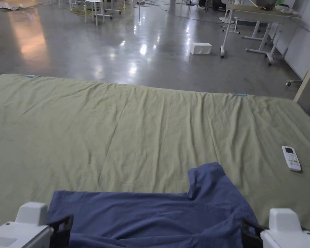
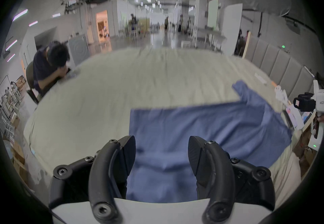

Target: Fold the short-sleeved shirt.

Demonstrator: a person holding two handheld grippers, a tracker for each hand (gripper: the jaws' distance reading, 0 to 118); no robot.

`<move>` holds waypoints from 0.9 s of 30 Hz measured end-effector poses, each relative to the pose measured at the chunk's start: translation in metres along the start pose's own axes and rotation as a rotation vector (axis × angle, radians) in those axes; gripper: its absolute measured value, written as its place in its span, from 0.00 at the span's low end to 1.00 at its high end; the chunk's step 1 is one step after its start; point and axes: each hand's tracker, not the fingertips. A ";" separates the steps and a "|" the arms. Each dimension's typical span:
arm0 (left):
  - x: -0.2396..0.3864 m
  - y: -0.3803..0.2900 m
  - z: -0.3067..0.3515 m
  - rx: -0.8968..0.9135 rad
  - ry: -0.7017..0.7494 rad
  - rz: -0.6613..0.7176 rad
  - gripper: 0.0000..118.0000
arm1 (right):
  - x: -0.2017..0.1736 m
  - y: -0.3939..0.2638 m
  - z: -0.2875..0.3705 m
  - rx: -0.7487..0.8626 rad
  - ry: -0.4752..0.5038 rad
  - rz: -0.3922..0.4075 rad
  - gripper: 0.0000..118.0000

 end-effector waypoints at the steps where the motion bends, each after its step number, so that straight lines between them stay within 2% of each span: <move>1: 0.007 0.010 0.002 0.054 -0.001 -0.002 0.54 | -0.006 0.010 0.003 0.055 -0.006 -0.008 0.70; 5: 0.026 0.041 0.014 0.257 0.046 0.009 0.53 | -0.028 0.037 0.012 0.258 -0.011 -0.020 0.68; 7: 0.028 0.051 0.016 0.329 0.060 0.022 0.47 | -0.037 0.045 0.015 0.333 -0.021 -0.033 0.60; 8: 0.030 0.056 0.019 0.356 0.075 0.028 0.40 | -0.041 0.049 0.016 0.366 -0.033 -0.026 0.54; 9: 0.032 0.060 0.021 0.382 0.087 0.024 0.26 | -0.046 0.054 0.019 0.415 -0.045 -0.006 0.43; 10: 0.033 0.063 0.021 0.411 0.102 0.018 0.15 | -0.049 0.056 0.020 0.453 -0.052 -0.006 0.37; 13: 0.036 0.068 0.025 0.444 0.136 0.003 0.05 | -0.056 0.061 0.018 0.471 -0.061 -0.038 0.12; 14: 0.037 0.067 0.027 0.451 0.115 -0.004 0.05 | -0.058 0.062 0.019 0.494 -0.073 -0.049 0.06; 16: 0.039 0.067 0.031 0.467 0.117 -0.004 0.01 | -0.060 0.065 0.019 0.512 -0.087 -0.074 0.02; 18: 0.040 0.065 0.035 0.495 0.121 -0.023 0.01 | -0.058 0.066 0.020 0.546 -0.036 -0.110 0.00; 19: 0.040 0.065 0.036 0.499 0.126 -0.026 0.00 | -0.060 0.066 0.019 0.531 -0.042 -0.112 0.00; 20: 0.038 0.065 0.036 0.502 0.118 -0.028 0.00 | -0.063 0.070 0.021 0.581 -0.063 -0.063 0.00; 24: 0.028 0.060 0.026 0.483 0.142 -0.024 0.00 | -0.067 0.072 0.021 0.568 -0.046 -0.076 0.00; 27: 0.007 0.056 0.005 0.390 0.131 0.041 0.00 | -0.067 0.073 0.016 0.556 -0.039 -0.073 0.00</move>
